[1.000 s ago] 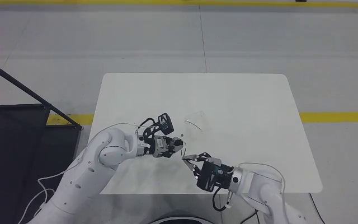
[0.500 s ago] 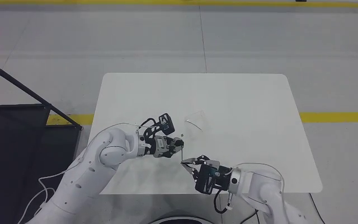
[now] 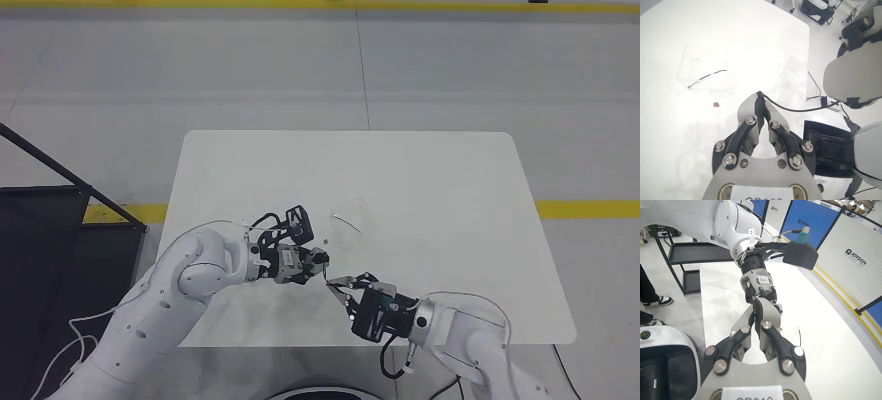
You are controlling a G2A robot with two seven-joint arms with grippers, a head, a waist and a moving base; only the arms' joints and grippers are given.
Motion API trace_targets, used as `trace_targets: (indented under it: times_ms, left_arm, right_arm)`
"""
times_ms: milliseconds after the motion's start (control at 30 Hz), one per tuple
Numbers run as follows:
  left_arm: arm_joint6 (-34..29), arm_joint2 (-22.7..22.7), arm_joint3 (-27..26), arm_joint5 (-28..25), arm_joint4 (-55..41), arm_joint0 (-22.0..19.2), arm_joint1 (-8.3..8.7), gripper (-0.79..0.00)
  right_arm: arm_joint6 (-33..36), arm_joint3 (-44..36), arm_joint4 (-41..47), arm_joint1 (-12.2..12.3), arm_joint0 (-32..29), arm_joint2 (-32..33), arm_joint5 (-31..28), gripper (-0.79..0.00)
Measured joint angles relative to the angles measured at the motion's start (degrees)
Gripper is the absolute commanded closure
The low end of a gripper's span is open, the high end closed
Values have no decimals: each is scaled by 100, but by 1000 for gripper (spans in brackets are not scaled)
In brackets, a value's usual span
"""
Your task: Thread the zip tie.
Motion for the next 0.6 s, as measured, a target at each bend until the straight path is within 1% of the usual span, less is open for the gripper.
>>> trace_targets:
  times_ms: [267,433,600]
  left_arm:
    - [77,19,-19,7,106,17,11,0]
    - [71,50,-12,28,110,-9,13,0]
    - [56,95,6,45,105,-44,11,0]
  right_arm:
    - [-187,-35,-20,16,-114,107,184,0]
    - [-429,-90,-93,20,-254,182,475,0]
    - [-598,-78,-151,17,-304,185,636,0]
